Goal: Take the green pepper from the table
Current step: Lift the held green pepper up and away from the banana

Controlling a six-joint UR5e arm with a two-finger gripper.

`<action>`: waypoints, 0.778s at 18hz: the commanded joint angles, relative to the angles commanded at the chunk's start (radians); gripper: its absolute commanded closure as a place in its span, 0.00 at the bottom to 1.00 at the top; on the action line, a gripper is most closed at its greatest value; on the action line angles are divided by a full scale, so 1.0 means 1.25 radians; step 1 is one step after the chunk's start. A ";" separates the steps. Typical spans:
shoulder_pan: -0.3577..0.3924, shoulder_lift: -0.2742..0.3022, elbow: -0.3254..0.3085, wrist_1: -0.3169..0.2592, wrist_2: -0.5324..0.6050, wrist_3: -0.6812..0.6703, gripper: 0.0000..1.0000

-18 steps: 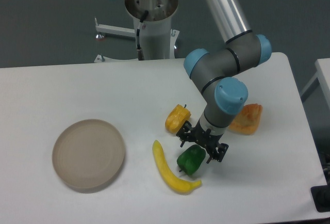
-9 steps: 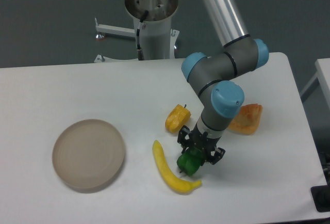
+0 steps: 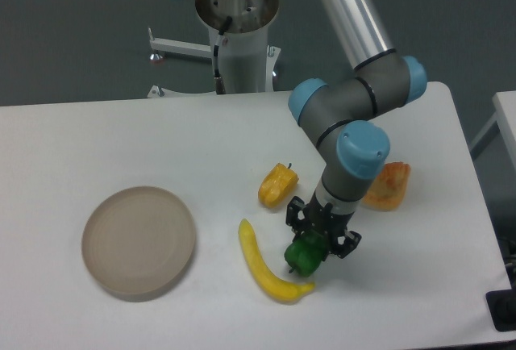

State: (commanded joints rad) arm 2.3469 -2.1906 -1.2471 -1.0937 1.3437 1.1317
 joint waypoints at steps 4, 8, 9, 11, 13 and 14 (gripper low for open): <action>0.050 0.018 0.010 -0.002 0.007 0.130 0.53; 0.063 -0.002 0.038 -0.004 0.048 0.204 0.53; 0.063 -0.005 0.040 -0.004 0.059 0.221 0.53; 0.063 -0.006 0.043 -0.004 0.075 0.235 0.53; 0.063 -0.007 0.043 -0.004 0.076 0.251 0.53; 0.063 -0.007 0.042 -0.004 0.077 0.254 0.53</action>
State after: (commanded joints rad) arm 2.4252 -2.1997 -1.1950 -1.0983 1.4404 1.4496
